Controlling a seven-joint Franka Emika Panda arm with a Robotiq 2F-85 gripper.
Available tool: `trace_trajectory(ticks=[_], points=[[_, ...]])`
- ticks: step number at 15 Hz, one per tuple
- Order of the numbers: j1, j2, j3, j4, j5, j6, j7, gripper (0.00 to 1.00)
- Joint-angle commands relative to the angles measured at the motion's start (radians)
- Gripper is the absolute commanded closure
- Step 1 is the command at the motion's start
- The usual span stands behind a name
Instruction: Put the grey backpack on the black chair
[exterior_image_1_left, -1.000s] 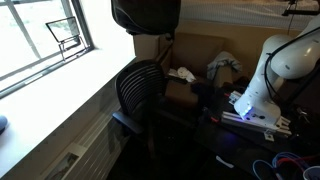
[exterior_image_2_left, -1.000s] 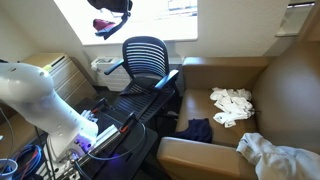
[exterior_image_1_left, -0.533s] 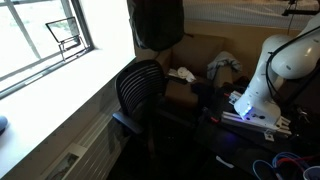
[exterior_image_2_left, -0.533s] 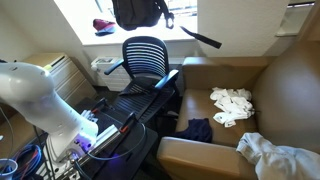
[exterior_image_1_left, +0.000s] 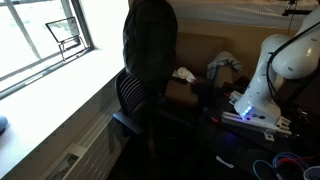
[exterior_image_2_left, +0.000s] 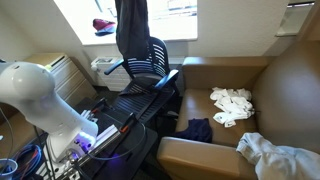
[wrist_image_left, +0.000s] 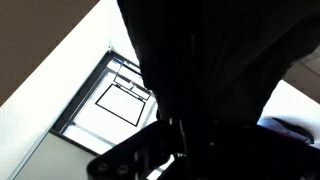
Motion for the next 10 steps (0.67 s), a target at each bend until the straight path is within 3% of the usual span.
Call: trace_trajectory(ticks=[1,4,7,10], points=[[-0.041,0.012,0.042,-0.002,0.038,0.000,-0.025,0.94],[-0.022,0.018,0.037,-0.007,0.057,0.009,-0.044,0.98],[0.049,0.049,-0.012,-0.014,0.188,0.006,-0.122,0.98],[0.075,0.097,-0.024,-0.009,0.317,-0.011,-0.237,0.98]])
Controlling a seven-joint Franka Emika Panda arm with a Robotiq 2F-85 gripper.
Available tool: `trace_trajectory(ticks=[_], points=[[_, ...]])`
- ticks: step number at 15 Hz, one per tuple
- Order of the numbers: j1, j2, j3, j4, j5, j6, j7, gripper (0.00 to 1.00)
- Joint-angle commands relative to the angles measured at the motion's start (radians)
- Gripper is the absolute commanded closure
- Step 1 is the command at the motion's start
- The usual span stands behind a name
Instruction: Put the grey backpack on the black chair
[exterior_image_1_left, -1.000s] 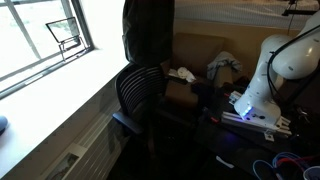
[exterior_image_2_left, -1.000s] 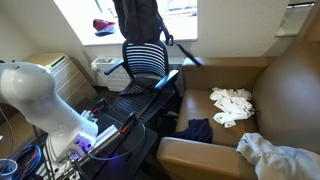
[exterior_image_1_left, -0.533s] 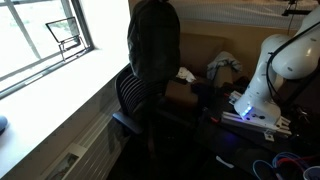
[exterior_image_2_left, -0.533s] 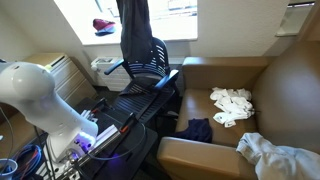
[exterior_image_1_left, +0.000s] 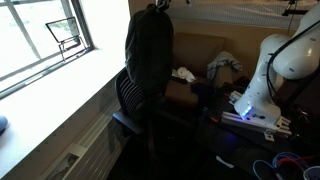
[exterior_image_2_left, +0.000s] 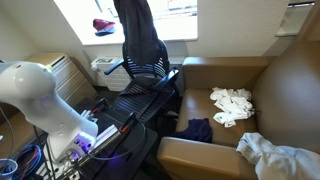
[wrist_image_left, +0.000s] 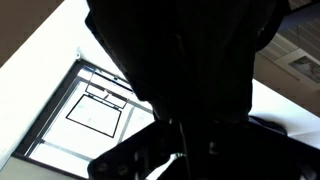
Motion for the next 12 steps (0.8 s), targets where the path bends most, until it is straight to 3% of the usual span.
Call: trace_trajectory(ticks=[1,4,10,12], points=[[0.042,0.051,-0.019,0.026,0.149,-0.019,-0.159,0.98],[0.016,0.107,0.020,0.057,0.208,-0.080,-0.244,0.98],[-0.112,0.211,0.153,0.155,0.142,-0.321,-0.193,0.98],[-0.140,0.192,0.190,0.100,0.177,-0.272,-0.204,0.94]])
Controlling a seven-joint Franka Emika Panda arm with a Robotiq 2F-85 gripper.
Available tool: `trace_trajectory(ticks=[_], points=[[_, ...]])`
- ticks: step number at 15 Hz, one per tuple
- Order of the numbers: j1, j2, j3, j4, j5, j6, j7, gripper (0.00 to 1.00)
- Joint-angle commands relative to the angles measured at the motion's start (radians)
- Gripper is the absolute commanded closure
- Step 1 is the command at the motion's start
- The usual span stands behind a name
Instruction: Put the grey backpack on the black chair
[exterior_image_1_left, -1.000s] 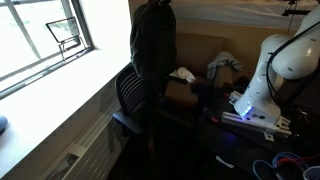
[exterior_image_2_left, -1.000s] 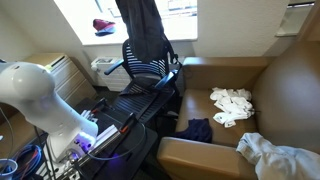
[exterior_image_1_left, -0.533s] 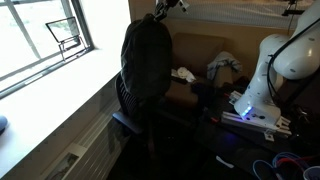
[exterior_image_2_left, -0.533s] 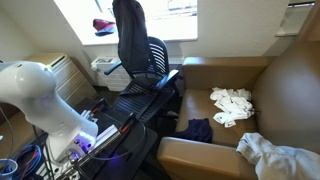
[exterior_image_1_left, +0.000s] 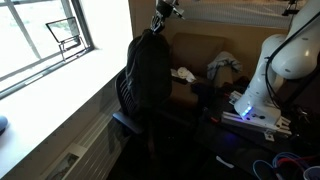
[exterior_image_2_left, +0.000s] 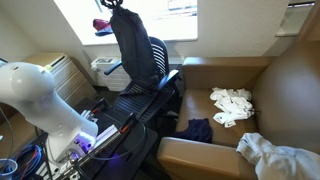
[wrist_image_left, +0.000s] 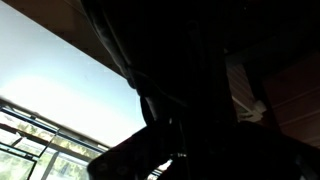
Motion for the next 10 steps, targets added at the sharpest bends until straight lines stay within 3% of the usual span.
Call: trace_trajectory(ticks=[1,6,10], points=[[-0.075,0.008,0.074,0.001,0.015,-0.005,-0.008,0.94],[-0.073,0.082,0.095,-0.002,0.088,-0.074,-0.092,0.98],[-0.097,0.188,0.164,-0.005,0.166,-0.067,-0.207,0.98]])
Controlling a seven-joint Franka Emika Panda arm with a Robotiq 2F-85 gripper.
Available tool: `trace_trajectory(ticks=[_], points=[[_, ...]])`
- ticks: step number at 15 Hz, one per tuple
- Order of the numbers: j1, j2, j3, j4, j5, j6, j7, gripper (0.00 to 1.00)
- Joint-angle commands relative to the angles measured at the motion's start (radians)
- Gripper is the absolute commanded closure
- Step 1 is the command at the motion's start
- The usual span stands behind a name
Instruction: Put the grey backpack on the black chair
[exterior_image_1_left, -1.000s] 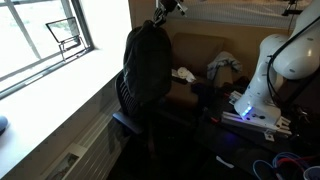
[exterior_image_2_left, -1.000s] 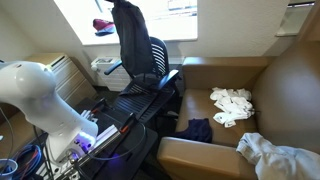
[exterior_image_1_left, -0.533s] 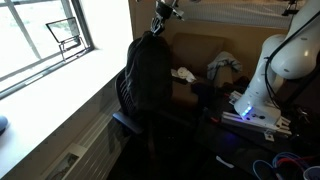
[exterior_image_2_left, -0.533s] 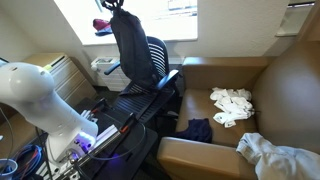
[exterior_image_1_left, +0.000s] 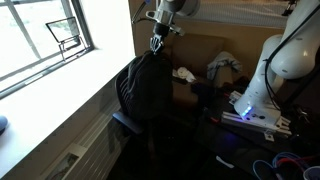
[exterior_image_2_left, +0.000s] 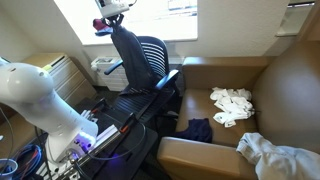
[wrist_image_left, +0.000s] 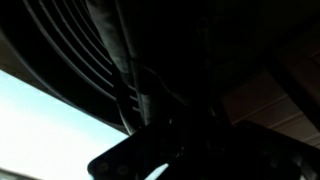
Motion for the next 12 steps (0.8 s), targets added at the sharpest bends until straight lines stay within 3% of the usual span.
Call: trace_trajectory(ticks=[1,2,4,9,12], points=[[-0.059,0.082,0.078,0.023,0.068,0.002,-0.132,0.98],[-0.075,0.101,0.093,0.026,0.081,0.002,-0.175,0.98],[-0.096,0.101,0.123,0.005,0.037,0.007,-0.111,0.94],[-0.115,0.126,0.141,0.007,0.011,0.015,-0.128,0.98],[-0.128,0.210,0.164,0.017,-0.039,0.058,-0.119,0.98]])
